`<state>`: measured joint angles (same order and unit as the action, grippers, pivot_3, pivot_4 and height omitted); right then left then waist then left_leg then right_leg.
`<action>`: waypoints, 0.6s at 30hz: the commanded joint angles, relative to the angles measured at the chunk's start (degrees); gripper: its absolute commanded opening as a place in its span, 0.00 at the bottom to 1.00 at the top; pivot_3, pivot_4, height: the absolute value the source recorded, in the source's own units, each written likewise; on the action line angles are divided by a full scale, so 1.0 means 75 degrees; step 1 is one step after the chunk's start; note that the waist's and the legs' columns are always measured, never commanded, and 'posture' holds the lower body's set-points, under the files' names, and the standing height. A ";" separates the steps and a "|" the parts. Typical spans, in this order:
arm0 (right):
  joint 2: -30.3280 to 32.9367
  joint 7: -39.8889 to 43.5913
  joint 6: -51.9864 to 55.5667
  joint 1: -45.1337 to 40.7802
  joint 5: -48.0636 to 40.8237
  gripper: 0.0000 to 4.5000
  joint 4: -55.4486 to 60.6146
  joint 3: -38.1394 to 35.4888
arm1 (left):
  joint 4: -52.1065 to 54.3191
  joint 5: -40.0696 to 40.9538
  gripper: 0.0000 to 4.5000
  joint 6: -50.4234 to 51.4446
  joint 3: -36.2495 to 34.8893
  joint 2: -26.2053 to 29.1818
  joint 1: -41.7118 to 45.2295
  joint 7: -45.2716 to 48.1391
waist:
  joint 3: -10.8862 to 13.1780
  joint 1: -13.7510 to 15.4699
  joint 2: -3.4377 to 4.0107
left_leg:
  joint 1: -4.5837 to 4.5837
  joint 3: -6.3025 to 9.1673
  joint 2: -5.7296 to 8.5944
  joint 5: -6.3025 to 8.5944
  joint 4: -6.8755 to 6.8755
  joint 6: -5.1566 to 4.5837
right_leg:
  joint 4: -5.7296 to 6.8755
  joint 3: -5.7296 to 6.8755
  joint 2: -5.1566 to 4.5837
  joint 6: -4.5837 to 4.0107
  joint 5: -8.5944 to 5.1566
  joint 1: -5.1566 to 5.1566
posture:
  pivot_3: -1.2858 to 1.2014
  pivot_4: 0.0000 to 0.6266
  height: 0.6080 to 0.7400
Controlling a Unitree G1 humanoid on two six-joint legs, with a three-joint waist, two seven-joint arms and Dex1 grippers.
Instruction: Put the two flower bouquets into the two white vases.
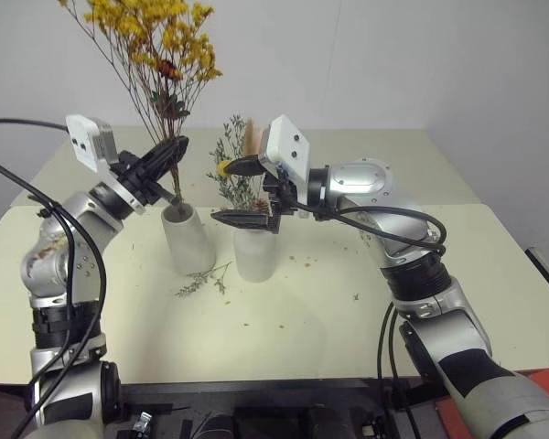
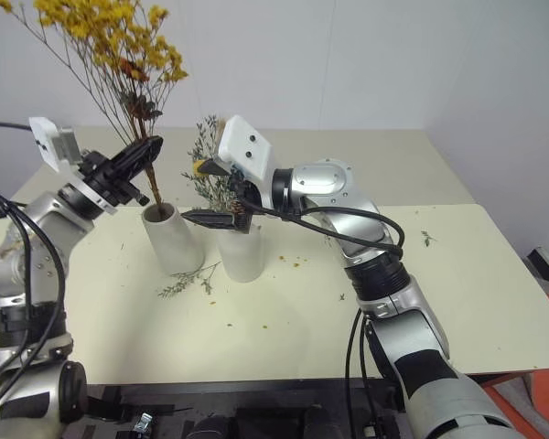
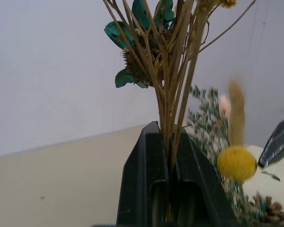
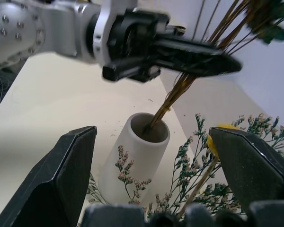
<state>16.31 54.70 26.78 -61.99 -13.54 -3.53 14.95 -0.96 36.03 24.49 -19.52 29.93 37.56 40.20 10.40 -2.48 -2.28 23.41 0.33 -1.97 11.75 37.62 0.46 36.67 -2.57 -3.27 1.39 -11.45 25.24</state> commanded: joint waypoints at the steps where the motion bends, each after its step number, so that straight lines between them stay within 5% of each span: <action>1: 0.0042 -0.0009 0.0049 -0.0037 -0.0076 1.00 0.0335 -0.0124 | 0.0129 -0.0027 0.01 -0.0406 -0.0137 -0.0013 0.0013 -0.0067 | 0.0000 0.0002 0.0000 | 0.0000 0.0000 0.0000 0.0000 0.0000 0.0000 | 0.0000 0.0000 0.0000 0.0000 0.0000 0.0000 | 0.52 0.24 1.00; 16: 0.0055 0.0056 0.0133 0.0036 -0.0122 1.00 0.0448 -0.0110 | 0.0841 0.0181 0.01 -0.0218 -0.0150 0.0012 -0.1071 -0.0326 | 0.0000 -0.0003 0.0000 | -0.0002 0.0000 0.0000 0.0000 0.0000 0.0000 | -0.0001 0.0001 0.0000 0.0001 -0.0001 -0.0001 | 0.52 0.24 1.00; 18: 0.0052 0.0062 0.0135 0.0040 -0.0122 1.00 0.0449 -0.0105 | 0.0919 0.0233 0.15 -0.0144 -0.0148 0.0020 -0.1111 -0.0396 | 0.0000 0.0000 0.0000 | -0.0002 0.0000 0.0000 0.0000 0.0000 0.0000 | -0.0001 0.0001 0.0000 0.0001 -0.0001 -0.0001 | 0.52 0.24 1.00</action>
<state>16.52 54.97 27.88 -61.44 -13.68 -2.63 14.95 2.87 36.27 23.25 -19.67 29.74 28.72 37.82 10.40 -2.49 -2.28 23.39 0.33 -1.97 11.75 37.62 0.45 36.66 -2.56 -3.27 1.40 -11.46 25.23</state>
